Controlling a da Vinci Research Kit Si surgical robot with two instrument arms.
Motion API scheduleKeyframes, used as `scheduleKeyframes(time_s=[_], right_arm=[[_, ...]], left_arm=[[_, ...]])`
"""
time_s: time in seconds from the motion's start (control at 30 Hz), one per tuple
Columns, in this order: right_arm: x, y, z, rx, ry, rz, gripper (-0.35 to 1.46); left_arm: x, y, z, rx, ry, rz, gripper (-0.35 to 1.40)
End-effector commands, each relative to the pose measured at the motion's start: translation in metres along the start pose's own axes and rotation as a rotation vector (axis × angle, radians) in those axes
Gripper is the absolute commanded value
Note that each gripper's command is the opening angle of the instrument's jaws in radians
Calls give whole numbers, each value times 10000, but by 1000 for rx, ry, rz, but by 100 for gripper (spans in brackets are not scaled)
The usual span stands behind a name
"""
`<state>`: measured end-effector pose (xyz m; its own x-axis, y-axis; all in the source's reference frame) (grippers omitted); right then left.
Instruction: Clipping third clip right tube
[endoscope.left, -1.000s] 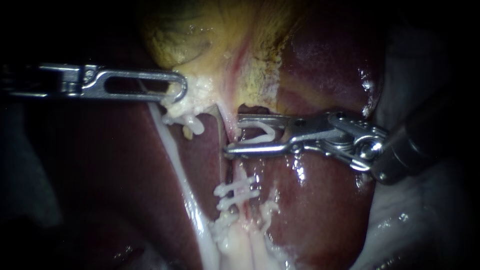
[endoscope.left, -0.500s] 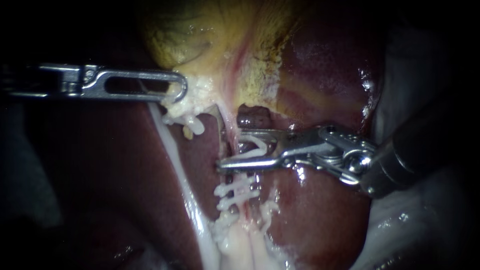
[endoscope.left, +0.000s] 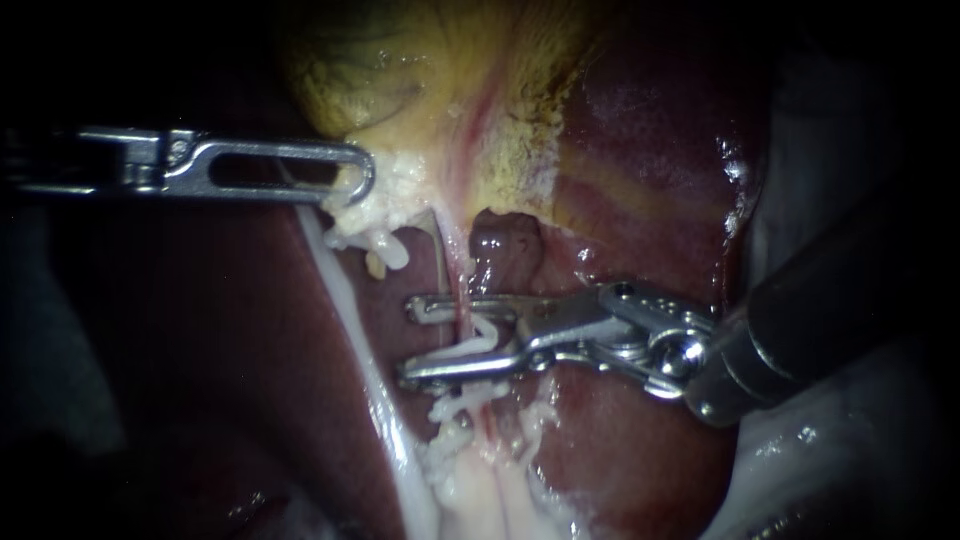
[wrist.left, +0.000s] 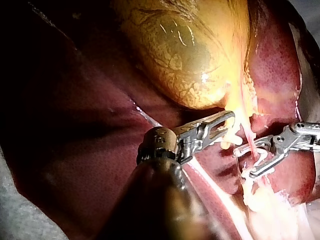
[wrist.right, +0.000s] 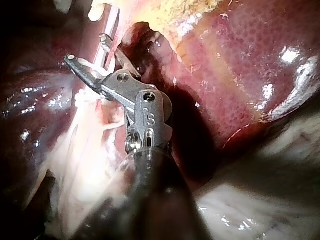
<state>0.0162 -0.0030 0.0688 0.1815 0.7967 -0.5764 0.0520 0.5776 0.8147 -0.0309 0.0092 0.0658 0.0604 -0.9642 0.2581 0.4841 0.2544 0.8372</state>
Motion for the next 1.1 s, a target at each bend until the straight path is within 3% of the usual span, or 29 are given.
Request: scheduleKeyframes(time_s=[0.03,0.8,0.93,1.0,1.1], right_arm=[[3,0,-1,-1,1,2,41],[26,10,-5,-25,-33,-1,28],[27,7,-9,-48,-90,-9,-35],[30,5,-11,-110,-130,-9,-35],[31,4,-14,-119,-136,-7,-35]], left_arm=[[0,0,0,0,0,0,-35],[1,1,1,1,-3,1,-35],[1,1,1,1,-3,1,-35],[1,1,1,2,-3,1,-35],[1,1,1,2,-3,1,-35]])
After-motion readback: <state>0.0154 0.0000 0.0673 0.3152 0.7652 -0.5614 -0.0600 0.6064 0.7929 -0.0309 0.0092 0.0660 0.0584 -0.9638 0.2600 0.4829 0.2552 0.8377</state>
